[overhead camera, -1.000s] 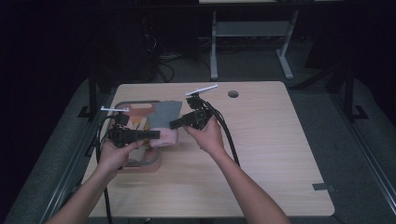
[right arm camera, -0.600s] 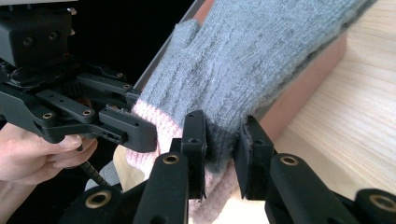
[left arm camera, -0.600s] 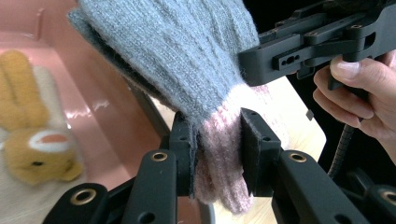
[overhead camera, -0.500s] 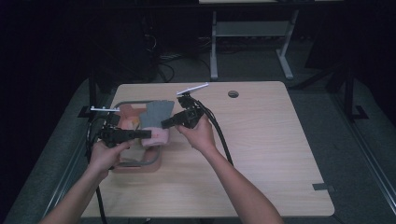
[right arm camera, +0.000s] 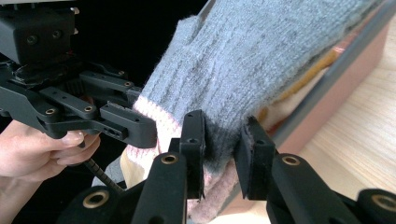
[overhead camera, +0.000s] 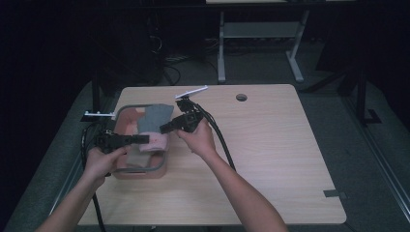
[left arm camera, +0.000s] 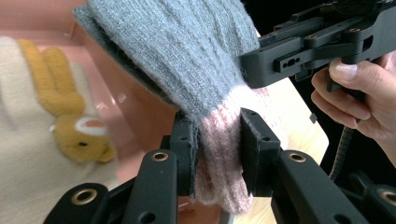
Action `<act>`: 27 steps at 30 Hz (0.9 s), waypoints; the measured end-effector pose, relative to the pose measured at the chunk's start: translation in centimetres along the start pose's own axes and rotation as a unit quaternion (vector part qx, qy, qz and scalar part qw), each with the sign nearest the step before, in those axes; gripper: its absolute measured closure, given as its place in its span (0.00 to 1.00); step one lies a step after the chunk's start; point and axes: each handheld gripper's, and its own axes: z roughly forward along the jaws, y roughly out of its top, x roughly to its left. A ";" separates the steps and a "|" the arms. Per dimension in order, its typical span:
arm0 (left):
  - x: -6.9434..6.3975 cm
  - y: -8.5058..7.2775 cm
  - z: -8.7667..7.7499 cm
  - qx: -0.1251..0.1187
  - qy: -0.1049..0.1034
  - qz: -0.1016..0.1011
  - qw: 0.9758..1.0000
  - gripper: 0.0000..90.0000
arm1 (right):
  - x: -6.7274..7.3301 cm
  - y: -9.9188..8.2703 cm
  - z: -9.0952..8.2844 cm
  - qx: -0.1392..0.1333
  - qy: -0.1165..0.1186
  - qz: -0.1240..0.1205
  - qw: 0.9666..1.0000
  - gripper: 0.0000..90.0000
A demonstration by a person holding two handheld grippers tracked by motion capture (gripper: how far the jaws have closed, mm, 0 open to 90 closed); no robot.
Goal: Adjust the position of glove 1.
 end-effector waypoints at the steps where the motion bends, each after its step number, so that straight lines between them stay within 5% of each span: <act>1: 0.1 0.0 -0.1 0.000 0.001 0.001 1.000 0.77 | 0.1 0.1 0.2 0.001 0.001 0.000 1.000 0.82; 19: 2.0 -0.6 -1.4 0.003 0.019 -0.007 1.000 0.77 | 0.1 0.7 3.0 0.017 0.011 0.006 1.000 0.78; 27: 3.5 -1.2 -1.7 0.009 0.049 -0.021 0.999 0.77 | -0.4 1.0 2.8 0.017 0.000 0.009 1.000 0.80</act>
